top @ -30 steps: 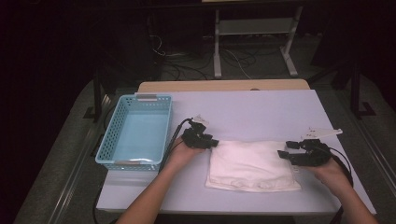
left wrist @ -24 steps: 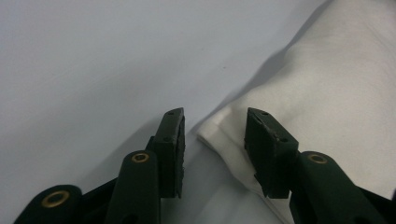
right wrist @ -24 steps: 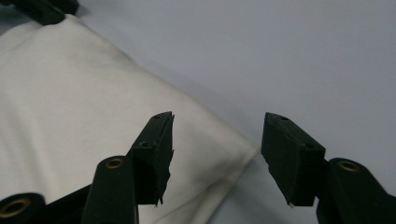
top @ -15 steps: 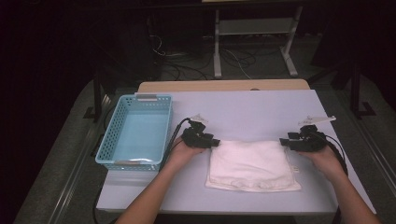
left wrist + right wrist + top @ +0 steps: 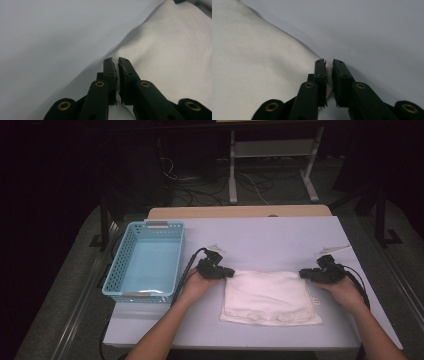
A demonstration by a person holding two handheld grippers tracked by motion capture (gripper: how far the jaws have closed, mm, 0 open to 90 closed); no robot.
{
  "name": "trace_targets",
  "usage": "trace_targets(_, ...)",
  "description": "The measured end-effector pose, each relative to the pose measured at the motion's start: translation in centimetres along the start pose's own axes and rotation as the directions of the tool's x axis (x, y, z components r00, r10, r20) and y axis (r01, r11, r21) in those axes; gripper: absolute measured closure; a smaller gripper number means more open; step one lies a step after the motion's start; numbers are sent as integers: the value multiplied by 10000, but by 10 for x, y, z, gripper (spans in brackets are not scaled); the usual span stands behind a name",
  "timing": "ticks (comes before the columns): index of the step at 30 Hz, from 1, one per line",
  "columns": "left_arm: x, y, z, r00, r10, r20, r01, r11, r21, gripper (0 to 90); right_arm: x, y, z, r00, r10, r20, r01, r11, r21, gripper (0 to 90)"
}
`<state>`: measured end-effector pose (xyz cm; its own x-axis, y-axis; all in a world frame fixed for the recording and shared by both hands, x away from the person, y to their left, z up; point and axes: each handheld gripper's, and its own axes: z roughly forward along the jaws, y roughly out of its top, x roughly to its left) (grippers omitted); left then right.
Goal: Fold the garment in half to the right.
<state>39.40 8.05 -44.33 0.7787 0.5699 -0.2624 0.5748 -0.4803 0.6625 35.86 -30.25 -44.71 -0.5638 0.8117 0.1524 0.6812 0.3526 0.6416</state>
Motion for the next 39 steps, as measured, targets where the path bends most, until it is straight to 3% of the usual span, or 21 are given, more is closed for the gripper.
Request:
trace_targets(5,-5,3,-4,9983,156,-566,-177,9992,-365,858,3,3,-3,9993,-226,308,227,9997,-26,851)
trace_targets(15,1,11,-11,9894,-406,-1392,229,9917,-1264,862,-6,17,-6,9958,70,917,-14,9982,-606,853)
trace_targets(22,12,16,0,9835,-442,-1753,179,9887,-1486,861,-19,31,9,9914,221,1290,-131,9974,-703,853)
trace_targets(29,17,16,6,9839,-257,-1770,-11,9887,-1497,824,-25,34,18,9885,264,1492,-161,9974,-699,848)
trace_targets(32,15,17,-2,9847,-383,-1698,84,9849,-1731,684,-24,32,19,9903,398,1332,-295,9965,-788,778)
trace_targets(35,8,16,-11,9854,-384,-1657,86,9842,-1770,562,-23,33,16,9907,398,1305,-273,9950,-960,588)
trace_targets(39,-4,9,-23,9875,-128,-1570,-151,9844,-1754,492,-21,34,12,9941,578,921,-464,9915,-1217,466)
